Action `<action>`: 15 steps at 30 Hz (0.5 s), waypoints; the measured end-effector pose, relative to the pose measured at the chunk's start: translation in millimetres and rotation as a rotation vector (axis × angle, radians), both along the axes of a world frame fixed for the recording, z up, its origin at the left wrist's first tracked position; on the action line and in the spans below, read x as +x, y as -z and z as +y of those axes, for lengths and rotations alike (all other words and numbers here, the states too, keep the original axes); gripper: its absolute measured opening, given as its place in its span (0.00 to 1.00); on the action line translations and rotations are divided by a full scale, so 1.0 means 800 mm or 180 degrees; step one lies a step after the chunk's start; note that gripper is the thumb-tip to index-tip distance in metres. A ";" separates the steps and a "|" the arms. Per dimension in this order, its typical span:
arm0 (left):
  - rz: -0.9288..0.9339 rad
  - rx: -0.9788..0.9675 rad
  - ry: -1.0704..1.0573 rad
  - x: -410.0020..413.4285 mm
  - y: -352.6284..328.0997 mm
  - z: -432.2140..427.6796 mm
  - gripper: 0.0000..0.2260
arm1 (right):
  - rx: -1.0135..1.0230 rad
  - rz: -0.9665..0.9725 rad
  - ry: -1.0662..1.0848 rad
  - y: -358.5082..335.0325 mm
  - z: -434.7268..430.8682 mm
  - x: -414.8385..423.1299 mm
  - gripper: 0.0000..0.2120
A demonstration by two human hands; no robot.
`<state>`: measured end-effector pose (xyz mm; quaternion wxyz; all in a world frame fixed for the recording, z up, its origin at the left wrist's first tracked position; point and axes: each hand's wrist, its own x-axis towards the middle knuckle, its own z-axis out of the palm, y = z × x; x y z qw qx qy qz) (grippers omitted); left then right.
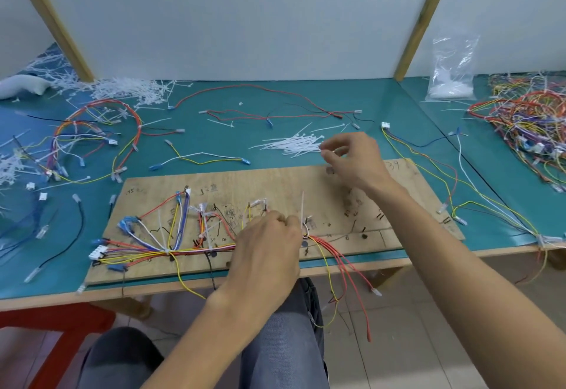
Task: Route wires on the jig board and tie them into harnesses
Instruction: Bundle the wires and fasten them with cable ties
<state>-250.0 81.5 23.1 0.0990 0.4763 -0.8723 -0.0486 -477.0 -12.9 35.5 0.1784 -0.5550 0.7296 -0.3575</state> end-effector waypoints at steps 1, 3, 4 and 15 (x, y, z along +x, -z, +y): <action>-0.0027 0.0046 0.0002 0.000 -0.001 -0.001 0.07 | 0.0115 0.0269 0.0086 0.004 -0.019 -0.004 0.05; -0.0056 0.0163 0.0024 0.002 -0.004 -0.005 0.07 | 0.0371 0.0724 0.0214 0.014 -0.050 -0.013 0.08; -0.0054 0.0208 0.0024 0.004 -0.005 -0.007 0.05 | 0.0474 0.0857 0.0265 0.019 -0.060 -0.017 0.08; -0.0080 0.0311 0.0085 0.010 -0.010 -0.017 0.05 | 0.0479 0.1142 -0.0186 0.015 -0.078 -0.040 0.02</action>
